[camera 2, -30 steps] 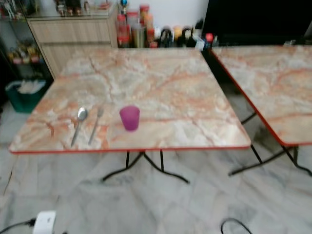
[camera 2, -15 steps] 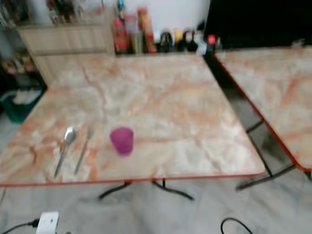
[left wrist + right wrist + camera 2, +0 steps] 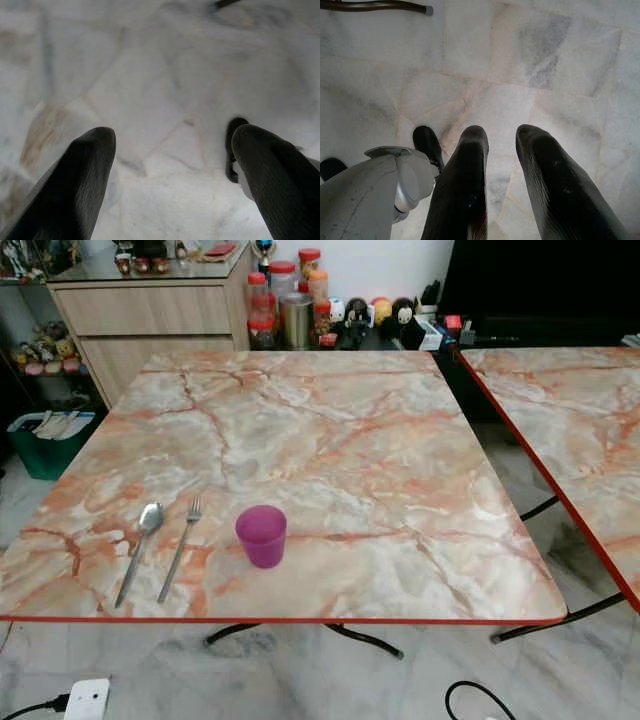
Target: Setting the table
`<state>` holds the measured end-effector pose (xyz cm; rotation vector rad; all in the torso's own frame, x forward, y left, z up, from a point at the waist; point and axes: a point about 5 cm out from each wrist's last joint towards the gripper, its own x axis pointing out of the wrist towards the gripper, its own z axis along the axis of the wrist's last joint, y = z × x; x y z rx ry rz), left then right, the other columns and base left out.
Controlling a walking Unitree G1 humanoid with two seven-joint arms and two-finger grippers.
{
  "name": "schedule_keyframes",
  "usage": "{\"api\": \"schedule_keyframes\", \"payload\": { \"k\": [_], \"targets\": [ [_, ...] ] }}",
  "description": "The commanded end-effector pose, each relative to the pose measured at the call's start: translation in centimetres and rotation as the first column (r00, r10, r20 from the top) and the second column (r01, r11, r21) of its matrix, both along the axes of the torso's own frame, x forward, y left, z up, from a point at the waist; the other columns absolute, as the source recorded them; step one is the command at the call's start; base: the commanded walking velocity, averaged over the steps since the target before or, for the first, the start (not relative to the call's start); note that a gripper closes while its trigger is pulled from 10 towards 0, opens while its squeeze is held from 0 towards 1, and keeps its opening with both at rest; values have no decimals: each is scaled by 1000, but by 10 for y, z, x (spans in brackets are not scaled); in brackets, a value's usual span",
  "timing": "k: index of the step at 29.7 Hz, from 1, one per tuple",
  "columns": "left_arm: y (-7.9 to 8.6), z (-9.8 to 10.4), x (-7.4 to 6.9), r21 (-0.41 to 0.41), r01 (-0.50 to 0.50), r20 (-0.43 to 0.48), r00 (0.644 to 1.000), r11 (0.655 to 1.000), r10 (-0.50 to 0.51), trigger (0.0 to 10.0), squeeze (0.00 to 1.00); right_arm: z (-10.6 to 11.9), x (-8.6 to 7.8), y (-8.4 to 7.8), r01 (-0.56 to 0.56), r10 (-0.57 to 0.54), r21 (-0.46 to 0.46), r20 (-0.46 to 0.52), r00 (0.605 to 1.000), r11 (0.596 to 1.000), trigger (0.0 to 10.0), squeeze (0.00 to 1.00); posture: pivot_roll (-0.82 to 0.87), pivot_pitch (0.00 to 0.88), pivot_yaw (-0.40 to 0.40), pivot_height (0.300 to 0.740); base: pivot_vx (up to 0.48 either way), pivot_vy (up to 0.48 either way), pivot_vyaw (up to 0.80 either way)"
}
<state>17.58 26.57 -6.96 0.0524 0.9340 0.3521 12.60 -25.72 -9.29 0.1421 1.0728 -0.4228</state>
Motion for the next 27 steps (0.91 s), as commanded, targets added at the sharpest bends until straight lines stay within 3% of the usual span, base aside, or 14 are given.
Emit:
{"api": "schedule_keyframes", "payload": {
  "k": [1, 3, 5, 10, 12, 13, 14, 15, 16, 19, 23, 27],
  "targets": [
    [1, -3, -7, 9, -73, -21, 997, 997, 73, 10000, 0, -1, -4, -1, 0, 0, -1, -20, 1000, 1000, 10000, 0, 33, 83, -9, 740, 0, 0, 0],
    [4, -3, -9, 61, -129, -19, 991, 990, 131, 10000, 0, -1, -4, -1, -2, 2, -2, -22, 1000, 1000, 10000, 0, 38, 83, -11, 740, 0, 0, 0],
    [7, -2, -14, 120, -271, -2, 962, 955, 273, 10000, 0, -1, -5, -1, -14, 14, -5, -33, 999, 1000, 10000, 0, 43, 84, -12, 740, 0, 0, 0],
    [8, -1, -15, 149, -323, 21, 946, 935, 324, 10000, 0, -1, -4, -1, -13, 13, -5, -31, 999, 1000, 10000, 0, 50, 83, -13, 740, 0, 0, 0],
    [51, 14, -23, 201, -352, 76, 936, 914, 343, 10000, 0, -1, -4, -1, -14, 14, -4, -31, 999, 1000, 10000, 0, 51, 83, -12, 740, 0, 0, 0],
    [56, 16, -24, 207, -354, 82, 935, 912, 344, 10000, 0, -1, -4, -1, -14, 14, -4, -31, 999, 1000, 10000, 0, 51, 83, -12, 740, 0, 0, 0],
    [61, 26, -9, 134, -384, 175, 917, 914, 359, 10000, 0, -1, -4, -1, -14, 14, -3, -29, 999, 1000, 10000, 0, 52, 81, -11, 740, 0, 0, 0],
    [61, 26, -9, 134, -384, 175, 917, 914, 359, 10000, 0, -1, -4, -1, -14, 14, -3, -29, 999, 1000, 10000, 0, 52, 81, -11, 740, 0, 0, 0],
    [61, 33, 3, 76, -385, 248, 901, 920, 356, 10000, 0, -1, -4, -1, -9, 9, -2, -24, 1000, 1000, 10000, 0, 48, 78, -8, 740, 0, 0, 0],
    [54, 37, 14, 58, -334, 295, 906, 941, 303, 10000, 0, -1, -4, -1, -7, 7, -1, -22, 1000, 1000, 10000, 0, 48, 77, -7, 740, 0, 0, 0],
    [51, 35, 12, 73, -324, 291, 911, 943, 291, 10000, 0, -1, -4, -1, -1, 1, -3, -24, 1000, 1000, 10000, 0, 49, 78, -4, 740, 0, 0, 0],
    [55, 33, 1, 61, -397, 324, 876, 916, 358, 10000, 0, -1, -4, -1, -2, 2, -5, -26, 1000, 1000, 10000, 0, 48, 80, 0, 740, 0, 0, 0]
  ]
}}
